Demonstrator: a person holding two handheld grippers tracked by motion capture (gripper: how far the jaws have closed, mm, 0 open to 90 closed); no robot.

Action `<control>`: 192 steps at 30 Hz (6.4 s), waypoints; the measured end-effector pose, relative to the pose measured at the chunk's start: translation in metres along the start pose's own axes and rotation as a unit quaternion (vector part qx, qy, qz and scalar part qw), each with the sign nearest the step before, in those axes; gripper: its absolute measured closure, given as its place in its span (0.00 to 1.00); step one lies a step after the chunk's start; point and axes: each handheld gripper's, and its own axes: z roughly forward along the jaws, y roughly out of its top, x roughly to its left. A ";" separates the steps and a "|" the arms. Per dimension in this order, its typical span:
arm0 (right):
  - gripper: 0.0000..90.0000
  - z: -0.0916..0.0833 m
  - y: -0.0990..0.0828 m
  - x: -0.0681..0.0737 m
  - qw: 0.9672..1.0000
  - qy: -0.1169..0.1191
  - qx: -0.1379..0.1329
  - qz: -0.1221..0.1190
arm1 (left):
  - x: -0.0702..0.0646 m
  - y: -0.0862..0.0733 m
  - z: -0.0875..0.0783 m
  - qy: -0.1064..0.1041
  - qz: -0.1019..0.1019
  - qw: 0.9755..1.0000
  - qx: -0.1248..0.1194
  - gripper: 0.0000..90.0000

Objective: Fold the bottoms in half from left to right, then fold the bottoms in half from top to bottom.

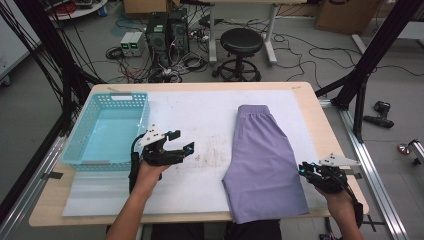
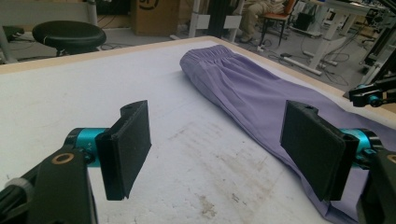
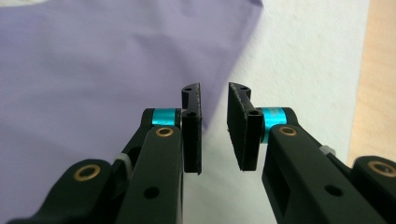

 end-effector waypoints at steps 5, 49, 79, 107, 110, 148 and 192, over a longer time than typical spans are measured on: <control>0.85 0.012 0.001 0.015 0.999 0.028 0.008 -0.023 | -0.002 0.000 0.001 0.001 0.002 1.000 0.002 0.27; 0.26 -0.009 0.019 0.007 0.998 -0.019 -0.065 0.008 | -0.007 -0.002 0.009 0.012 -0.018 1.000 -0.007 0.26; 0.70 0.009 0.006 -0.002 0.999 -0.003 -0.028 0.032 | -0.041 -0.023 0.058 -0.076 -0.045 0.992 0.087 0.57; 0.99 0.020 -0.006 0.005 0.996 0.021 0.043 0.069 | -0.085 -0.045 0.089 -0.097 -0.018 0.967 0.237 0.98; 0.99 0.016 -0.008 0.010 0.996 0.024 0.050 0.072 | -0.087 -0.047 0.082 -0.101 -0.014 0.966 0.239 0.98; 0.98 0.047 0.013 0.023 0.997 0.015 0.033 0.064 | -0.078 -0.033 0.122 -0.030 0.010 0.974 0.225 0.98; 0.64 0.117 0.081 0.015 0.995 0.054 0.074 -0.026 | -0.032 -0.020 0.155 -0.043 -0.075 0.973 0.215 0.97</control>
